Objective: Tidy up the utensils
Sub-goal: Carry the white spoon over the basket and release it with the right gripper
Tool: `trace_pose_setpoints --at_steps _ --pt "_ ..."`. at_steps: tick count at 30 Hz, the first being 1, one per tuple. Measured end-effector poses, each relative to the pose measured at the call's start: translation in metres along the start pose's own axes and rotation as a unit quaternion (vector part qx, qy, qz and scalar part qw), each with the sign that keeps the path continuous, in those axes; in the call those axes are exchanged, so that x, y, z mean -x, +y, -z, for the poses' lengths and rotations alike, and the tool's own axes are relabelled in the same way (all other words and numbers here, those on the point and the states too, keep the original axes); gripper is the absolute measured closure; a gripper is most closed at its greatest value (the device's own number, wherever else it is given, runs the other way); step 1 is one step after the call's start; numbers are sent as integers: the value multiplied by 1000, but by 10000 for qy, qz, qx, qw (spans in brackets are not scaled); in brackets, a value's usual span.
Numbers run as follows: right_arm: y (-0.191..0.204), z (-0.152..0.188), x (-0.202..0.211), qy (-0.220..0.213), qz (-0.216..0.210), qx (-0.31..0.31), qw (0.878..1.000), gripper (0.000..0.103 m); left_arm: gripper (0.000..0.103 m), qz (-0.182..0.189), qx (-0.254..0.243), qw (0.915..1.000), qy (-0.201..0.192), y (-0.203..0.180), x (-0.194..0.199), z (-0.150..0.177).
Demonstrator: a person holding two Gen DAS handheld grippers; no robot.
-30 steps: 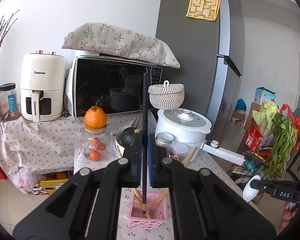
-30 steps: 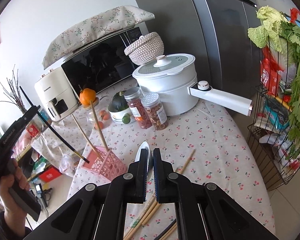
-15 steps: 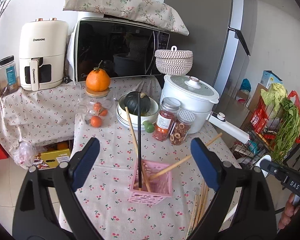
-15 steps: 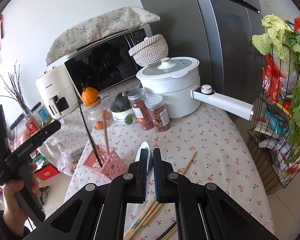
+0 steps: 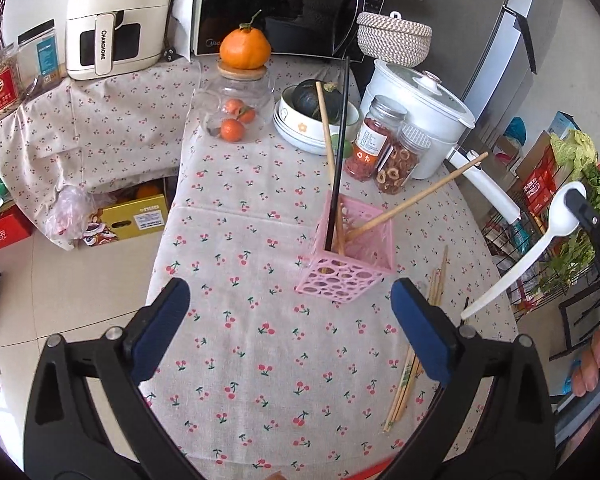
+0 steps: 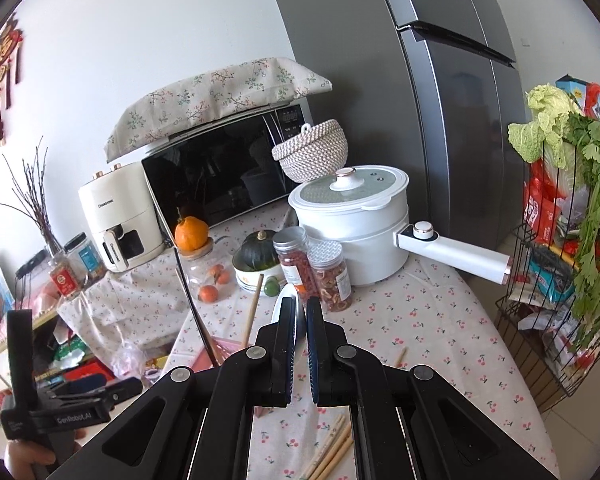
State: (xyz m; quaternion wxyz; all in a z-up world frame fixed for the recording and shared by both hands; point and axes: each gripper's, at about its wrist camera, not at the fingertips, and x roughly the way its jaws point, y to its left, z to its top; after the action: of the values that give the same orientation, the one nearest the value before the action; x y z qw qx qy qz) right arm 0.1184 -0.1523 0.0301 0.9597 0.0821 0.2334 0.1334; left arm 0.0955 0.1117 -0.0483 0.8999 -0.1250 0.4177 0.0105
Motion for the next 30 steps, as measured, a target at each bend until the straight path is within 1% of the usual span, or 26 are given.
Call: trace_pose_setpoints --at_steps 3,6,9,13,16,20,23,24,25,26,29,30 --pt "21 -4 -6 -291 57 181 9994 97 3 -44 -111 9998 127 5 -2 7" --pt "45 -1 -13 -599 213 552 9965 97 3 -105 -211 9994 257 10 -6 12" --pt "67 3 -28 -718 333 869 9931 97 3 -122 -229 9989 387 16 -10 15" --pt "90 10 -53 -741 537 1258 9878 97 3 -89 -197 9987 467 25 -10 17" --pt "100 19 -69 -679 685 1527 9836 97 3 -76 -187 9987 466 29 -8 16" --pt "102 28 -79 -565 735 1620 9824 97 3 -78 -163 9986 490 33 -10 15" --pt "101 29 -82 -437 644 1585 9843 97 3 -72 -153 9985 521 34 -10 16" --pt "101 29 -82 -386 597 1562 9852 95 3 -71 -157 9985 525 34 -10 16" --pt "101 28 -81 -372 575 1540 9857 90 3 -67 -160 9985 527 34 -9 17" --pt "100 28 -79 -387 573 1529 9858 88 3 -63 -161 9985 526 34 -9 17" --pt "100 26 -71 -423 547 1511 9861 86 3 -53 -161 9985 527 33 -9 17" --pt "99 25 -68 -431 543 1494 9863 84 3 -50 -160 9985 528 33 -9 17"
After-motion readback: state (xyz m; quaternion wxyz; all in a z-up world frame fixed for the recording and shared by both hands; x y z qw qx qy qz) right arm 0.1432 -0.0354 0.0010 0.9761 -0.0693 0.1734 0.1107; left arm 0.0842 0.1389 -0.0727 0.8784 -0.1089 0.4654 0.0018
